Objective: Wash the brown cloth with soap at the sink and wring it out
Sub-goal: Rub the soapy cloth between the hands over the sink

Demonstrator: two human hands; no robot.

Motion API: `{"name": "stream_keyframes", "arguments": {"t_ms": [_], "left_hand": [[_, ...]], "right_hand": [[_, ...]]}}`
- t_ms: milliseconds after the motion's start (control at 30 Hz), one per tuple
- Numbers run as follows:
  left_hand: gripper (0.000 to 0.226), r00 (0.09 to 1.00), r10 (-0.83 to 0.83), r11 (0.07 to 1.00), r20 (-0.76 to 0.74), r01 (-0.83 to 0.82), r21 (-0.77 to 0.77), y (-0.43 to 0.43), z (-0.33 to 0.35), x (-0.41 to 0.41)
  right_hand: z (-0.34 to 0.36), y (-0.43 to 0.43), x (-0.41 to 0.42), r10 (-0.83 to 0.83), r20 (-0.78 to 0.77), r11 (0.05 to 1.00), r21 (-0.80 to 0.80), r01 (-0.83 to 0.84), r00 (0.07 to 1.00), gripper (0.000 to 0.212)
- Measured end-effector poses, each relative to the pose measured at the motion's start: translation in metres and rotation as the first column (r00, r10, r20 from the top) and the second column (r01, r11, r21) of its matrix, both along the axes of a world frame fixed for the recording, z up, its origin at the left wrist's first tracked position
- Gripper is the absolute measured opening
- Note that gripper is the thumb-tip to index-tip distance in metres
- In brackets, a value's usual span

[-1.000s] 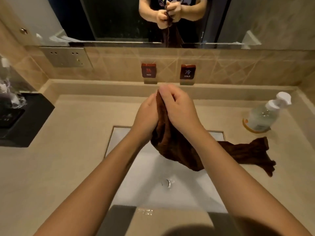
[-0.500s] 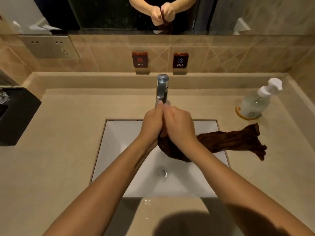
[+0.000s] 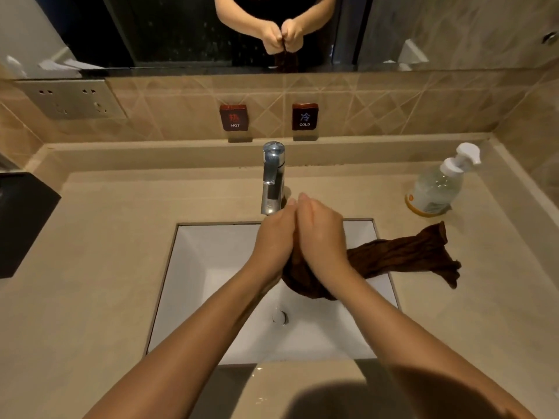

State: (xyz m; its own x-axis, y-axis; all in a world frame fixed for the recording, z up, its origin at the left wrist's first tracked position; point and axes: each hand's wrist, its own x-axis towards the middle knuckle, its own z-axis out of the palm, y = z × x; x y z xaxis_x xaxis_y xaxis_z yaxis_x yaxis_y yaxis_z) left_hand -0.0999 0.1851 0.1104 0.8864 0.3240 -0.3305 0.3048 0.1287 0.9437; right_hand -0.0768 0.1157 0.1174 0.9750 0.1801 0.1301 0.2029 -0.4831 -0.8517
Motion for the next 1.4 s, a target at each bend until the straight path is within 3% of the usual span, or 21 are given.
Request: {"name": "stream_keyframes", "arguments": {"t_ms": [100,233,367,433,500,567,633,700,733,800,867,900,1000,1100,1233,1300,1400], "left_hand": [[0.034,0.999,0.03,0.991,-0.009,-0.031,-0.132,0.004,0.003,0.003],[0.038,0.996,-0.083,0.989,-0.018,0.08,-0.124,-0.003,0.006,-0.005],[0.056,0.999,-0.04,0.958,0.01,0.042,-0.284,0.018,0.004,-0.003],[0.068,0.991,-0.134,0.942,0.017,0.133,-0.309,0.023,0.001,-0.004],[0.065,0.955,-0.297,0.935,0.004,0.292,-0.203,0.022,0.001,-0.005],[0.041,0.935,-0.356,0.93,-0.005,0.353,-0.1,0.021,0.002,-0.004],[0.023,0.955,-0.297,0.952,0.021,0.297,-0.069,0.022,0.004,0.0],[0.017,0.975,-0.213,0.97,0.058,0.218,-0.11,0.027,0.006,0.004],[0.017,0.982,-0.177,0.973,0.07,0.185,-0.137,0.03,0.008,0.006],[0.019,0.987,-0.132,0.975,0.087,0.145,-0.171,0.035,0.011,0.008],[0.023,0.991,-0.1,0.977,0.09,0.115,-0.179,0.037,0.015,0.009],[0.025,0.992,-0.087,0.979,0.09,0.102,-0.177,0.036,0.015,0.01],[0.037,0.994,-0.067,0.985,0.083,0.079,-0.15,0.032,0.013,0.008],[0.046,0.997,-0.025,0.973,0.074,0.042,-0.229,0.034,0.008,0.005],[0.034,0.991,0.118,0.877,0.063,-0.074,-0.475,0.041,0.007,0.004],[0.03,0.99,0.137,0.824,0.034,-0.095,-0.559,0.04,0.007,0.003],[0.024,0.989,0.147,0.768,0.013,-0.106,-0.631,0.036,0.009,0.0]], "right_hand": [[-0.002,0.006,-0.013,-0.001,0.045,0.997,-0.076,0.005,0.999,0.042],[-0.003,-0.008,0.018,-0.105,-0.059,0.979,0.167,0.114,0.993,0.049],[0.007,-0.016,0.017,0.029,-0.234,0.903,0.424,0.075,0.972,0.044],[0.013,-0.021,0.017,0.129,-0.254,0.882,0.472,0.006,0.959,0.039],[0.017,-0.026,0.021,0.214,-0.196,0.91,0.395,-0.123,0.957,0.028],[0.015,-0.035,0.03,0.244,-0.146,0.931,0.312,-0.19,0.959,0.016],[0.001,-0.054,0.042,0.223,-0.145,0.95,0.252,-0.182,0.964,0.012],[-0.029,-0.085,0.056,0.228,-0.176,0.974,0.044,-0.224,0.958,0.026],[-0.049,-0.103,0.063,0.245,-0.202,0.945,-0.17,-0.28,0.948,0.035],[-0.088,-0.143,0.073,0.213,-0.323,0.725,-0.581,-0.371,0.922,0.052],[-0.112,-0.174,0.078,0.11,-0.369,0.522,-0.769,-0.369,0.923,0.061],[-0.119,-0.184,0.079,0.088,-0.342,0.506,-0.794,-0.337,0.936,0.064],[-0.129,-0.199,0.08,0.081,-0.207,0.609,-0.764,-0.213,0.975,0.067],[-0.128,-0.218,0.084,-0.036,-0.113,0.678,-0.733,-0.059,0.993,0.062],[-0.127,-0.245,0.087,-0.107,-0.1,0.475,-0.879,-0.037,0.989,0.049],[-0.125,-0.239,0.082,-0.073,-0.043,0.542,-0.84,0.004,0.996,0.034],[-0.1,-0.2,0.067,-0.068,-0.044,0.876,-0.48,0.039,0.997,0.033]]}}
